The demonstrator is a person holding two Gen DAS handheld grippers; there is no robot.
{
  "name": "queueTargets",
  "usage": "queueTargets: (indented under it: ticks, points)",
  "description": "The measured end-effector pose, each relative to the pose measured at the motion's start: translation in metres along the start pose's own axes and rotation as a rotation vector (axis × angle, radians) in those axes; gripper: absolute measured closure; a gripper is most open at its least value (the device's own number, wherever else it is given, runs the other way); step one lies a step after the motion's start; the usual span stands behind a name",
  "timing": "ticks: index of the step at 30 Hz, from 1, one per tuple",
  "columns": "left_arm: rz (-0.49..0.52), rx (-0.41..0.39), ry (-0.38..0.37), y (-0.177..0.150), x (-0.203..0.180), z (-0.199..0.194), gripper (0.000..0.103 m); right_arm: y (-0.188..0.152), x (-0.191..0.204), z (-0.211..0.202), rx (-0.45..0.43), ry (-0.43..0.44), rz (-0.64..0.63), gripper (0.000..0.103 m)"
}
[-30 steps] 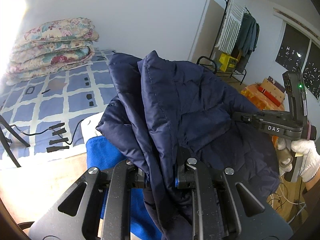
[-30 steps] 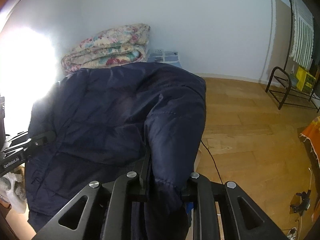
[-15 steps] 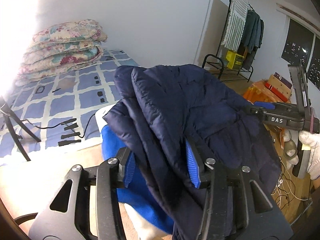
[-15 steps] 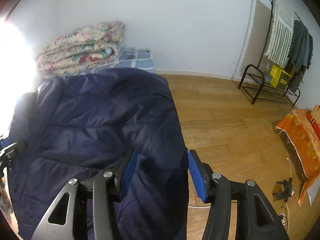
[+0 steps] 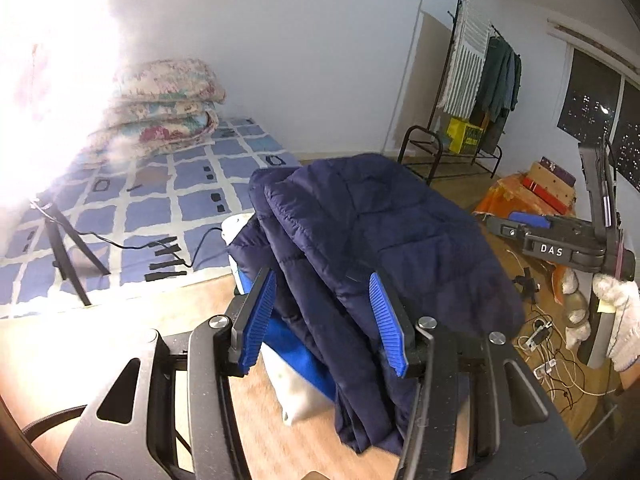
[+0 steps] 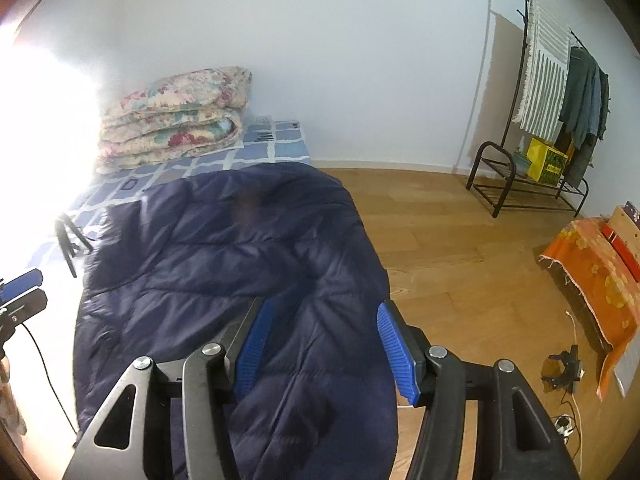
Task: Fold large clothes
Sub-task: 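Lower the jacket onto the clothes stack and open both grippers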
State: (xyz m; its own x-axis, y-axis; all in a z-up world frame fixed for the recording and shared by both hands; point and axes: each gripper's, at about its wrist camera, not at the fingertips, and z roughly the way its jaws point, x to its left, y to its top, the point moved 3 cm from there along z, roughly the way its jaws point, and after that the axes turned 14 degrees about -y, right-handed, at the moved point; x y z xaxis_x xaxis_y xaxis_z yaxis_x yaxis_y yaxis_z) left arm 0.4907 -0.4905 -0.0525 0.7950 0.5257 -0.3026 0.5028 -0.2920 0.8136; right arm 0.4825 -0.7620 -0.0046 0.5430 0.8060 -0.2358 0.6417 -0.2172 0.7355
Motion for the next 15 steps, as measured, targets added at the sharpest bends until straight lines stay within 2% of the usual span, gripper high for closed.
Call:
queueTargets:
  ticks: [7, 11, 15]
  points:
    - [0.049, -0.061, 0.003, 0.005, -0.043, -0.085, 0.053, -0.004, 0.001, -0.077, -0.049, 0.028, 0.014, 0.045]
    - [0.064, -0.094, -0.001, 0.009, -0.073, -0.136, 0.053, -0.009, 0.006, -0.131, -0.076, 0.021, -0.002, 0.039]
    - [0.103, -0.124, 0.010, 0.004, -0.105, -0.185, 0.044, -0.019, 0.005, -0.189, -0.130, 0.026, 0.013, 0.036]
